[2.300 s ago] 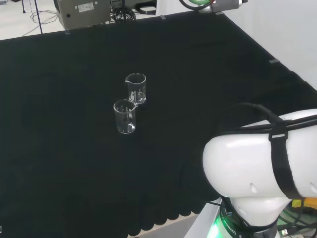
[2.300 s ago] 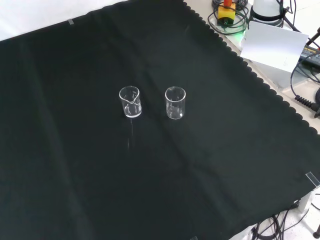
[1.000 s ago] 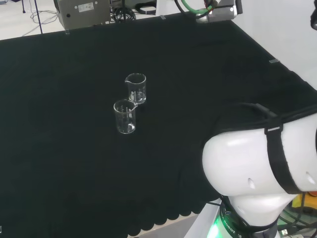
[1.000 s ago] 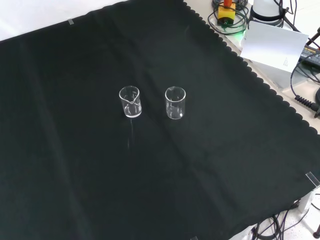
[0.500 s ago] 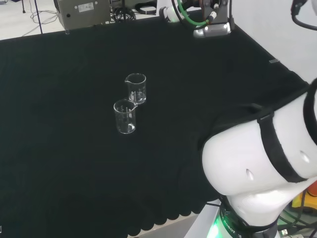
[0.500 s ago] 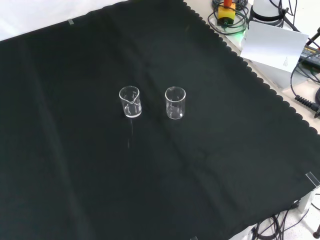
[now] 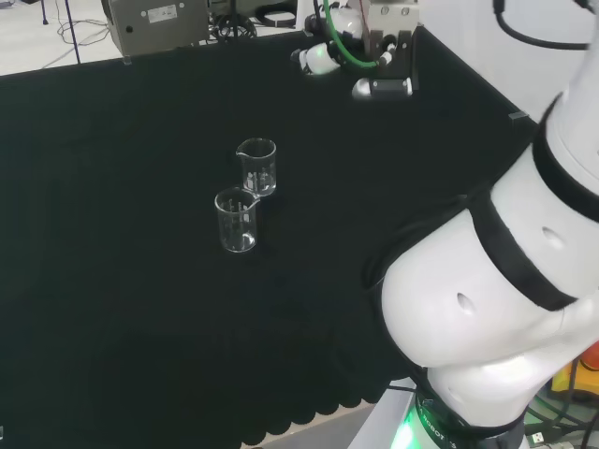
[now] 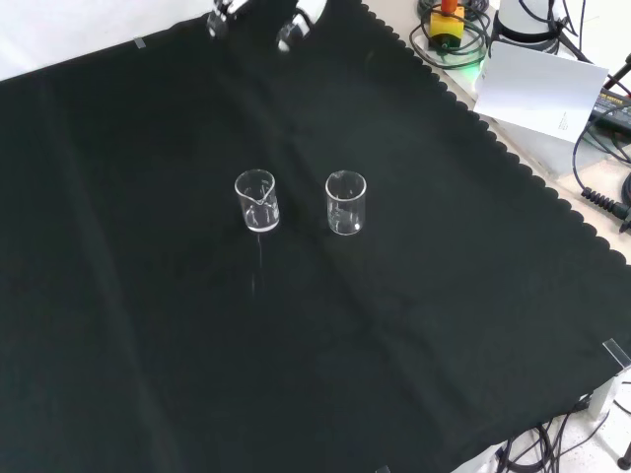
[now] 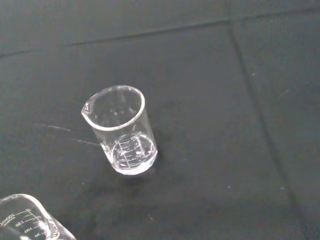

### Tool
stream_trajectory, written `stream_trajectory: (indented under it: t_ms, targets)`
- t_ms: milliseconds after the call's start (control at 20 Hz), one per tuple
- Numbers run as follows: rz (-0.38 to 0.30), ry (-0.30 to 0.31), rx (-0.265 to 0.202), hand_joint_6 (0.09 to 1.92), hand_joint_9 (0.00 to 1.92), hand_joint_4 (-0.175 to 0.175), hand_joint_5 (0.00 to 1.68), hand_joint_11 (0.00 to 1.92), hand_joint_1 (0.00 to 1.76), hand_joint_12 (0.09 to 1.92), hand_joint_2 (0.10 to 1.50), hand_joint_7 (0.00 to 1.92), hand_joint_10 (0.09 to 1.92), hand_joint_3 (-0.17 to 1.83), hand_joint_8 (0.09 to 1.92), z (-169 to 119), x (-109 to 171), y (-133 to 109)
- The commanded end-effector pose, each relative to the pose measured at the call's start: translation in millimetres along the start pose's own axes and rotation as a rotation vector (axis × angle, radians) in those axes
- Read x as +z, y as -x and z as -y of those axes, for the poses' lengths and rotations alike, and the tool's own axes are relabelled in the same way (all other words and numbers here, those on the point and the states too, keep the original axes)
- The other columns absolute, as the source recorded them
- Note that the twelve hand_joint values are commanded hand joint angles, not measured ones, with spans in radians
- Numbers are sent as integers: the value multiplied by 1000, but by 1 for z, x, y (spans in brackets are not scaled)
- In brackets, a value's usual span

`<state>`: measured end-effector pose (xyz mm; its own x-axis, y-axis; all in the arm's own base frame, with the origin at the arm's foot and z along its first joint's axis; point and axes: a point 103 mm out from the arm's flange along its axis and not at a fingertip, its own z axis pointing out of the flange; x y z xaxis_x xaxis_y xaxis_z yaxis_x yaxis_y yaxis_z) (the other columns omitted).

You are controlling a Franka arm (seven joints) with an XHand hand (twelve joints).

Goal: Pick up the beaker on the right.

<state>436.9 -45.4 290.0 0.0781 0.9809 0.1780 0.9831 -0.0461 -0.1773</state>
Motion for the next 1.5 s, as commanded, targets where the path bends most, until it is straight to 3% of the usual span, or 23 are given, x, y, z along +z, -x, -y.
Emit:
stream_trajectory:
  t_ms: [50, 400, 800, 1000, 1500]
  targets:
    - [-115, 27, -72, 87, 155, -28, 278, 0, 403, 1317, 1094, 6, 717, 234, 513, -57, 46, 6]
    - [-222, 11, -137, 87, 156, -28, 278, 0, 403, 1318, 1092, 5, 716, 238, 517, -76, 90, 3]
    - [-257, -41, -200, 87, 156, -28, 279, 0, 403, 1318, 1089, 3, 715, 243, 521, -95, 126, 6]
    - [-262, -92, -266, 87, 156, -28, 279, 0, 403, 1319, 1088, 2, 715, 246, 523, -101, 139, 14]
    - [-290, -156, -329, 87, 157, -28, 279, 0, 403, 1319, 1085, 0, 714, 252, 527, -105, 165, 21]
